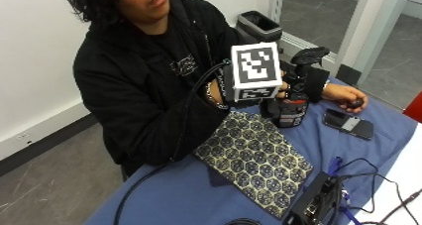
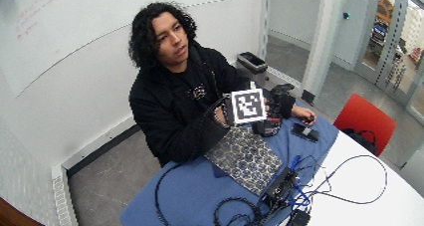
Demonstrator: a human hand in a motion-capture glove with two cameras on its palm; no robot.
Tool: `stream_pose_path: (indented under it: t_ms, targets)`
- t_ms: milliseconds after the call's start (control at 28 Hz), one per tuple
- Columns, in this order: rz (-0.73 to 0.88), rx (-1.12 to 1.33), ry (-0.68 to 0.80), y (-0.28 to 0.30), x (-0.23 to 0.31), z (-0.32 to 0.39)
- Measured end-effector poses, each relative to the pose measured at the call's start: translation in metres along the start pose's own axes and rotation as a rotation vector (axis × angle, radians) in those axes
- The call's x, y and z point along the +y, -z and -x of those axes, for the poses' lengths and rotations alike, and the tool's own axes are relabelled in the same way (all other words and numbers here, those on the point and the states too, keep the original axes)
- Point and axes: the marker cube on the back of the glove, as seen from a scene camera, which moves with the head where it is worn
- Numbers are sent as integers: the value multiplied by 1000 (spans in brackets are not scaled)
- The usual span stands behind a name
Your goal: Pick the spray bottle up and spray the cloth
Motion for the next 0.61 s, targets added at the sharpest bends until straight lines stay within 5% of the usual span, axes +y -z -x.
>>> stream_pose_path:
  t_ms: [608]
  targets:
    - [-101,294,-179,33,34,-12]
